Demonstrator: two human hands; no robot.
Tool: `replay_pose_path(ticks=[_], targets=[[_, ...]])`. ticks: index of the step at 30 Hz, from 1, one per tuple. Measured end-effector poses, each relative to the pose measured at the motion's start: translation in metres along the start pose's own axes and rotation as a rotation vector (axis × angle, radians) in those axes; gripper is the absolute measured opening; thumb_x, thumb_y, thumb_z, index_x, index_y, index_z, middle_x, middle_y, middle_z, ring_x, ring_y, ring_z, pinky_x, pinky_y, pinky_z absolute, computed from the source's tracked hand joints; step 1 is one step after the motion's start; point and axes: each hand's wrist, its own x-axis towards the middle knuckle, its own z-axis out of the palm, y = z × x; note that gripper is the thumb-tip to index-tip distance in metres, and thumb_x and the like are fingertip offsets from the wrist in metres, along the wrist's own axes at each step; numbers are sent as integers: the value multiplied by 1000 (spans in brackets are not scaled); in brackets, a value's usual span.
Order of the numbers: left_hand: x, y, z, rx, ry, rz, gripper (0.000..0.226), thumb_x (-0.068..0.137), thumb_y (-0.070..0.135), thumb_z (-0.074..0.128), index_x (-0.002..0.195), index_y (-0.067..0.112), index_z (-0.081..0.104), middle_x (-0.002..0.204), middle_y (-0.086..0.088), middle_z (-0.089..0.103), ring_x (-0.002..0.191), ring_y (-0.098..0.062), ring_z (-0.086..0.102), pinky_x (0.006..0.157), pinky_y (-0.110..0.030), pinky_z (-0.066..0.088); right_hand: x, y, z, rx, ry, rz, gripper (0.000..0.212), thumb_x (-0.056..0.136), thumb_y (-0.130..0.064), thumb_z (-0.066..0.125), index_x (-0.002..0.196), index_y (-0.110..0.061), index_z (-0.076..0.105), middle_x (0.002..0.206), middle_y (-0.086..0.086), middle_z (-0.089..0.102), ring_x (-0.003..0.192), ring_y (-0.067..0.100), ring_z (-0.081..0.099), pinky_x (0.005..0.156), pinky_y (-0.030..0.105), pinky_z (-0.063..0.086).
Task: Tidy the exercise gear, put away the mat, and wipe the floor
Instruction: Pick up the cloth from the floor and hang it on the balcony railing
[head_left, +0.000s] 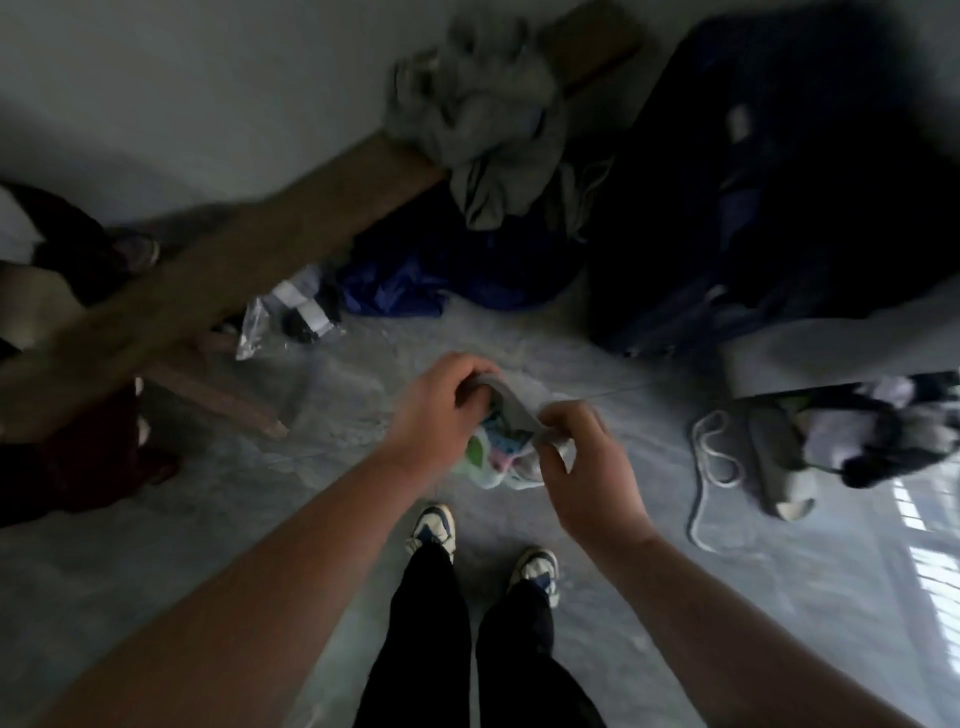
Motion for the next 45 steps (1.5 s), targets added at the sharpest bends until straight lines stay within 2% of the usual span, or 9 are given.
replay_pose_path(ticks=[5,9,16,21,25,30,35,41,45], targets=[[-52,176,-46,-113,-26,98,32,93,7,62,87,38,61,78,13,65,71,7,60,67,-16,49,-58,-117,-113,19,7,78,50,85,-23,69,123,-44,45,96,-12,59,74,1,58,65,21,46],[-84,274,-59,-81,-112,267,20,93,12,63,91,32,65,90,9,69,84,-3,64,75,-25,52,-96,-178,-175,-18,57,31,11,92,-30,60,102,-36,59,82,-13,66,72,1,60,67,31,51],[-95,352,-60,3,-370,557,8,91,26,68,95,23,62,84,8,65,72,0,58,67,-14,44,-167,-231,-243,170,431,44,24,98,-14,53,83,-27,68,76,-9,69,68,-3,58,65,15,45],[-96,387,-33,-35,-660,677,33,84,49,65,98,19,63,83,5,66,75,-13,65,70,-28,51,-219,-238,-271,348,653,99,21,92,-36,51,94,-36,72,87,0,74,87,19,69,84,48,57],[-112,406,18,73,-894,789,23,85,28,74,105,17,71,100,2,72,93,-11,67,84,-30,52,-286,-234,-289,588,822,76,16,93,-41,61,97,-33,75,98,7,75,93,24,70,88,48,55],[-155,437,90,181,-975,855,8,78,46,71,78,39,67,74,17,66,73,-1,59,73,-29,48,-392,-200,-308,675,1021,85,50,83,-64,62,116,-27,70,120,13,69,116,37,62,103,60,44],[-222,466,155,24,-1032,796,9,88,15,73,84,21,68,75,5,70,63,-5,63,62,-26,53,-491,-152,-316,728,1243,221,56,67,-73,70,105,-32,75,110,7,74,105,32,69,89,49,53],[-304,513,263,34,-1086,819,19,85,9,75,86,28,75,82,15,75,76,1,67,76,-28,55,-603,-71,-351,662,1446,385,29,94,-48,59,98,-26,77,99,6,76,94,30,72,83,49,58],[-359,549,341,0,-1083,820,19,85,5,72,94,20,78,88,3,77,84,-13,71,79,-36,57,-675,-13,-404,523,1495,473,21,98,-27,56,94,-23,76,89,0,77,84,19,73,64,29,54]])
